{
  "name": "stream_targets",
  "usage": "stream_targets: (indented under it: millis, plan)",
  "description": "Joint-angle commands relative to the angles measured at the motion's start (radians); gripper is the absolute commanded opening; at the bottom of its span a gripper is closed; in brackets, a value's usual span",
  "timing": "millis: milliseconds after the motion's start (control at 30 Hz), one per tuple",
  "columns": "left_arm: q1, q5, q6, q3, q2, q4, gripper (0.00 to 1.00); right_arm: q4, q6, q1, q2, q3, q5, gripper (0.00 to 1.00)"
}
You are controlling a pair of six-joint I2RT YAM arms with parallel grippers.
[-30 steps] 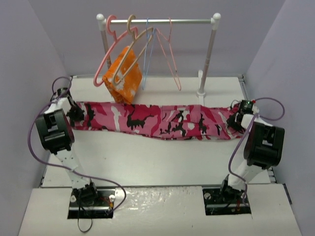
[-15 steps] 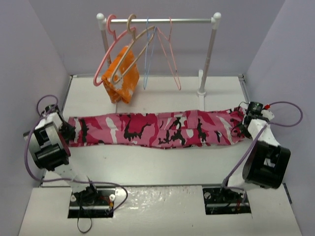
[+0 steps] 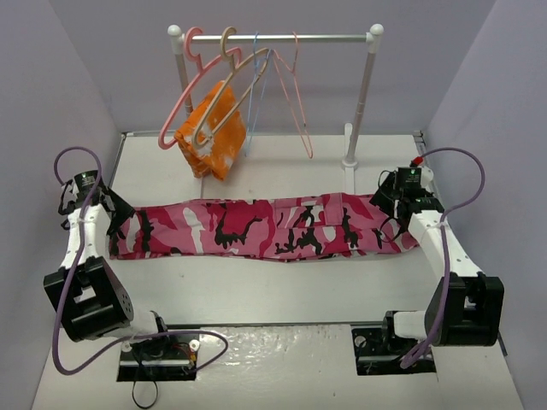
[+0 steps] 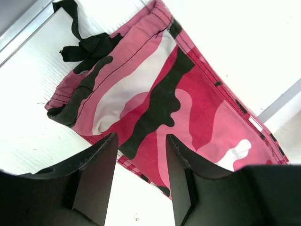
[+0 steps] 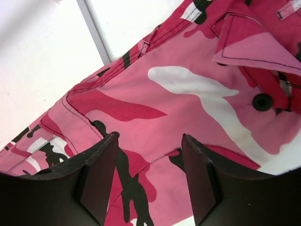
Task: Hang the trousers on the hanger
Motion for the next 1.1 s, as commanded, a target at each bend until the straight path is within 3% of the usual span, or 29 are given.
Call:
stream_targets:
  millis: [0, 300, 567, 933, 1067]
  plan:
    - [-0.024, 0.019, 0.023, 0.006, 0.074, 0.096, 0.42, 0.159, -0.022, -0.015, 0.098, 0.009, -0.031, 0.52]
    - [-0.031, 0.057, 0.045, 0.125, 0.345, 0.073, 0.41, 0.329, -0.023, -0.107, 0.433, 0.085, -0.125, 0.48]
    - [-0.028, 0.016, 0.047, 0.177, 0.462, 0.029, 0.34, 0.368, -0.054, -0.252, 0.572, 0.124, -0.097, 0.43]
    - [-0.033, 0.077, 0.071, 0.329, 0.468, 0.093, 0.35, 0.250, -0.067, -0.271, 0.454, 0.198, -0.006, 0.44]
    - [-0.034, 0.078, 0.089, 0.350, 0.378, 0.075, 0.43, 0.172, -0.055, -0.233, 0.344, 0.261, -0.031, 0.48]
